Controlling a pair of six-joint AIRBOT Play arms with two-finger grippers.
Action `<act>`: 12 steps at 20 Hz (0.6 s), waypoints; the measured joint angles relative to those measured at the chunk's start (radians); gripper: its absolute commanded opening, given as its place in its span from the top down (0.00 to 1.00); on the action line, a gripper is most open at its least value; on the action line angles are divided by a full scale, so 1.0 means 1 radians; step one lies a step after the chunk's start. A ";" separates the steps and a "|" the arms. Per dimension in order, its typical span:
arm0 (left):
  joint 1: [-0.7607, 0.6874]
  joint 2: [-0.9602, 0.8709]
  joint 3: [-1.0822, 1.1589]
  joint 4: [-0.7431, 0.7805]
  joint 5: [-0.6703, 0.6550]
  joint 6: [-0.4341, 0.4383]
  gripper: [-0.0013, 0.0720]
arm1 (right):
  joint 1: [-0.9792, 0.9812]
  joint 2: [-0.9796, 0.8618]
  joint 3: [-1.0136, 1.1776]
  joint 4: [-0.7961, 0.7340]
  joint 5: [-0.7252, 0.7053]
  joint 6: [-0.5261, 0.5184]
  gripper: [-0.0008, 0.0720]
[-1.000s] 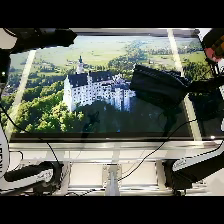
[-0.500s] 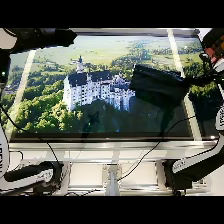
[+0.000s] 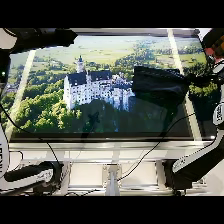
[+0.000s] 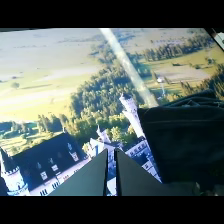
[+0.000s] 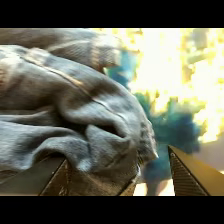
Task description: Fold the clothes and pants, and hang the long-sleeved shirts on hangers.
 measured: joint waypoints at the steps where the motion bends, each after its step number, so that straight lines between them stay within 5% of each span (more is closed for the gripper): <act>1: 0.000 0.000 0.000 0.000 0.000 0.000 0.86 | -0.011 -0.013 0.009 0.010 0.018 0.006 0.14; 11: 0.000 0.000 0.000 -0.002 0.000 0.000 0.86 | -0.008 -0.139 0.033 0.422 0.172 -0.106 0.24; 12: 0.000 0.000 0.000 -0.002 0.000 0.000 0.86 | 0.002 -0.143 0.034 0.446 0.173 -0.127 0.40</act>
